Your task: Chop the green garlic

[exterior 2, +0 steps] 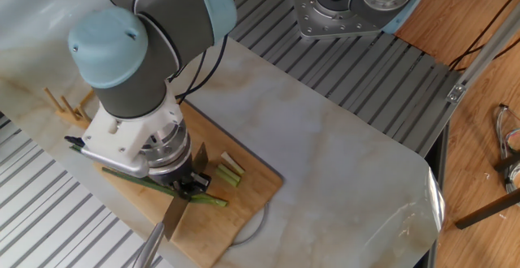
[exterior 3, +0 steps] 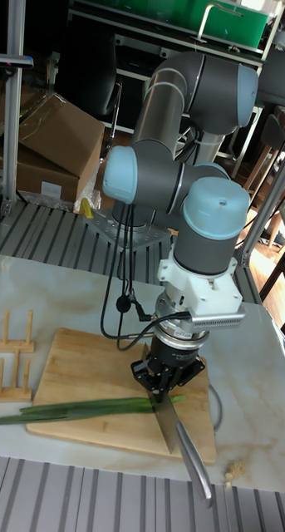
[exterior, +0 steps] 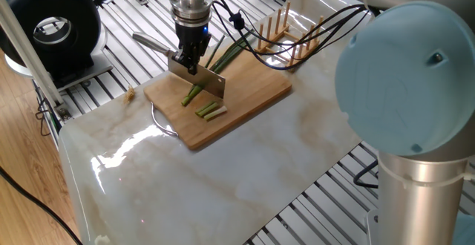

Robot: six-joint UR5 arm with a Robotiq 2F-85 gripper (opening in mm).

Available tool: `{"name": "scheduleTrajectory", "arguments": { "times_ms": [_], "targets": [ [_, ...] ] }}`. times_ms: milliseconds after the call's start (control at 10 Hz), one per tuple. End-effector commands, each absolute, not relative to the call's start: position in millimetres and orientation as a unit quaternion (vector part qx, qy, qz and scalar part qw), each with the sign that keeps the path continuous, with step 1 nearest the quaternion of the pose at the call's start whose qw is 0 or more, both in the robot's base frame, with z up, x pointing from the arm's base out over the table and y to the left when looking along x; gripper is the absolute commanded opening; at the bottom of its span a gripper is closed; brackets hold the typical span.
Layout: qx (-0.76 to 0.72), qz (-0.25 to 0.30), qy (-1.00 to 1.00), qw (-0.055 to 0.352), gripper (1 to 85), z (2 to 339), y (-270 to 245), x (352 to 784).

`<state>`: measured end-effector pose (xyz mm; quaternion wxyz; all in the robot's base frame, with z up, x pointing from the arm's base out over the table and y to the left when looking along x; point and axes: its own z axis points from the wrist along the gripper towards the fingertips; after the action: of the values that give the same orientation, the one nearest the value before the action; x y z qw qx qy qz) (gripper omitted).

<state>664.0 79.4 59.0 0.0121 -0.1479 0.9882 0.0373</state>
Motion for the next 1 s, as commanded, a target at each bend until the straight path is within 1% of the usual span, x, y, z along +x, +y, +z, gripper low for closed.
{"name": "scheduleTrajectory", "arguments": {
  "times_ms": [0, 100, 200, 500, 900],
  "targets": [
    [-0.146, 0.04, 0.988, -0.006, 1.3, 63, 79, 655],
    [-0.148, 0.044, 0.988, -0.022, 1.3, 70, 79, 650],
    [-0.15, 0.045, 0.987, -0.027, 1.3, 71, 77, 649],
    [-0.147, 0.035, 0.988, -0.017, 1.3, 59, 76, 647],
    [-0.152, 0.037, 0.988, -0.015, 1.3, 57, 73, 645]
  ]
}}
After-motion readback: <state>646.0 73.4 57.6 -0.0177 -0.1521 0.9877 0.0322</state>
